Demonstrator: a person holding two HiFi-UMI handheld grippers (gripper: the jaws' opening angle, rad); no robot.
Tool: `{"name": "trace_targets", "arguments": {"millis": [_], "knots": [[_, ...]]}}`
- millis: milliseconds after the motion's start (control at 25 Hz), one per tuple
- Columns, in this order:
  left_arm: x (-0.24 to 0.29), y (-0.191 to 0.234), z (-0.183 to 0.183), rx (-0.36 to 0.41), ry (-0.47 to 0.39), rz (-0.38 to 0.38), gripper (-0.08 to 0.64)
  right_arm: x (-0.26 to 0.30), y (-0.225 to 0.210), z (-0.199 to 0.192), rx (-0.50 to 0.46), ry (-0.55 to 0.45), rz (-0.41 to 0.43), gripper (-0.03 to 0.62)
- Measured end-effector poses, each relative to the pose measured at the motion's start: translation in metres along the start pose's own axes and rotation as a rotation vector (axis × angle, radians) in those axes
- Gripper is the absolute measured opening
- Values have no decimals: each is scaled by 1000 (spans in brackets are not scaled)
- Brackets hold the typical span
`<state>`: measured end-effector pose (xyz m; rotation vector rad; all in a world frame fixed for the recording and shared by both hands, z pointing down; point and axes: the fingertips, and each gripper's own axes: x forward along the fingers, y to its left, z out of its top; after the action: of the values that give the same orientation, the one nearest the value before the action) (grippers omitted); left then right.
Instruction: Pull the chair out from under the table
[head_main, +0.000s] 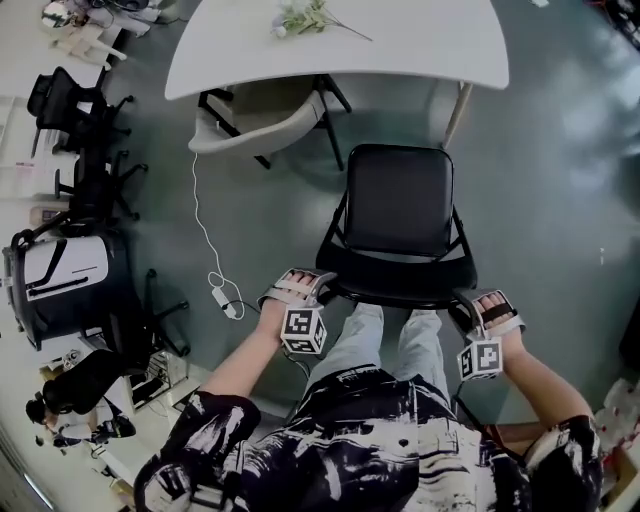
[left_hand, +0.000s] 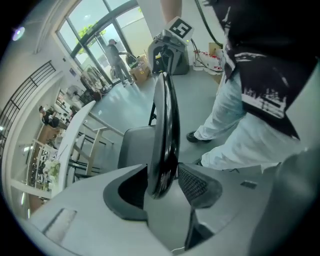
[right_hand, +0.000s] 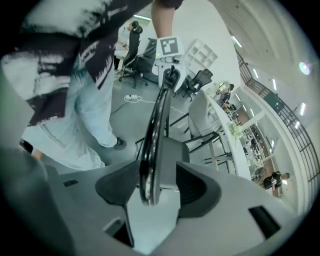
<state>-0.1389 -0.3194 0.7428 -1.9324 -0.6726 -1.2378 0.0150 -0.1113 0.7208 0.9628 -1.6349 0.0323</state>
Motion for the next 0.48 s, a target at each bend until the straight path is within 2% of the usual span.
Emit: {"name": "trace_targets", "arguments": {"millis": [80,120,200,280,360,440,480], "knots": [[-35,16,-5,-27,-6,34,177,-38,-40,9,42,-28,-67,204],[-54,32,-3,-62,-19,73,158,-57,-68,14,92,-38,-116,204],[-95,76,11,-174,-92,177,131,-92,-133,26,264,-91,-227,196],[-142,132,41,-318,-236,295,89,-127,-203,47,472,-225,-328,182],[-195,185,79,-438,-421,394,78,-164,-266,78,662,-406,-382,161],[-247,230,117,-506,-603,457,75,-203,-320,109,792,-580,-411,146],[-270,249,134,-526,-682,477,75,-223,-344,122,818,-654,-433,140]]}}
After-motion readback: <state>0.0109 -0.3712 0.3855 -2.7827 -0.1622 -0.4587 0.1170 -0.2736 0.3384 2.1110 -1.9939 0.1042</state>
